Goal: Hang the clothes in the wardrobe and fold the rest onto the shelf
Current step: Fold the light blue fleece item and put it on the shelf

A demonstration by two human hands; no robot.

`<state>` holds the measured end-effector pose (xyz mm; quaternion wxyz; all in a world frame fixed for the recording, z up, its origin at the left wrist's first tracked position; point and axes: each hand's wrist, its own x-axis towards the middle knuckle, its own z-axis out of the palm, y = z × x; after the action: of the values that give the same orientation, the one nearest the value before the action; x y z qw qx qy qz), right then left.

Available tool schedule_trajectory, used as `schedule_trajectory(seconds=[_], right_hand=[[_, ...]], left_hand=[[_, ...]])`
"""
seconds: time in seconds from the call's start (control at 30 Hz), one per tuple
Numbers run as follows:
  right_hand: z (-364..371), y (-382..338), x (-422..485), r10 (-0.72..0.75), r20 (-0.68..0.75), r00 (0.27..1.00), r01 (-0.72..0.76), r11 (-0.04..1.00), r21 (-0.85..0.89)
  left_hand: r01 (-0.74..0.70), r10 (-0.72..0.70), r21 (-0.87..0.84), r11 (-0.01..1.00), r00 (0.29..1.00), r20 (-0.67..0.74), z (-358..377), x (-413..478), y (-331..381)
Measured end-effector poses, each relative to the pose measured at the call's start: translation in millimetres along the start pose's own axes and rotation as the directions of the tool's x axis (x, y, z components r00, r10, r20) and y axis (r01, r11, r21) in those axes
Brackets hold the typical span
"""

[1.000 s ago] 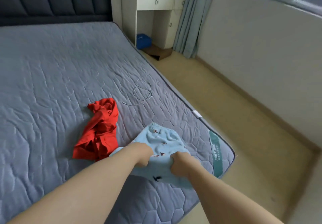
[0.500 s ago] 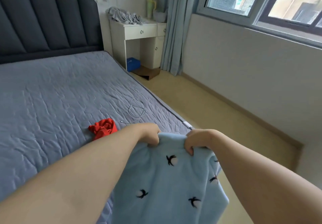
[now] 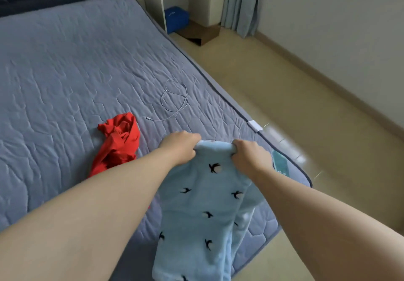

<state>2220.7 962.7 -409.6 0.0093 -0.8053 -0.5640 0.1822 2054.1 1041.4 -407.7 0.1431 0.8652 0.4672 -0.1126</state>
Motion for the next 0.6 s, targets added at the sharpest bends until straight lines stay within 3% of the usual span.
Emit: schedule_trajectory(seconds=[0.17, 0.27, 0.43, 0.53, 0.6], right_hand=[[10.0, 15.8, 67.8, -0.043, -0.111, 0.993, 0.043, 0.999, 0.004], [25.2, 25.9, 81.8, -0.059, -0.097, 0.993, 0.059, 0.998, -0.002], [74.1, 34.1, 69.4, -0.059, 0.103, 0.993, 0.061, 0.998, -0.012], [103.7, 35.0, 58.4, -0.039, 0.303, 0.952, 0.044, 0.999, -0.009], [117.5, 36.1, 53.0, -0.03, 0.489, 0.871, 0.039, 0.999, -0.007]], left_hand=[[0.022, -0.021, 0.016, 1.0, 0.998, -0.058, 1.6, 67.2, -6.2], [0.002, -0.002, 0.012, 1.0, 1.0, -0.023, 18.3, 83.4, -9.1], [-0.052, 0.053, -0.011, 0.999, 0.961, 0.271, 68.0, 77.2, -18.0], [-0.049, 0.082, -0.079, 0.996, 0.872, 0.482, 95.9, 71.8, -23.6], [-0.031, 0.095, -0.115, 0.993, 0.789, 0.607, 107.3, 69.1, -26.7]])
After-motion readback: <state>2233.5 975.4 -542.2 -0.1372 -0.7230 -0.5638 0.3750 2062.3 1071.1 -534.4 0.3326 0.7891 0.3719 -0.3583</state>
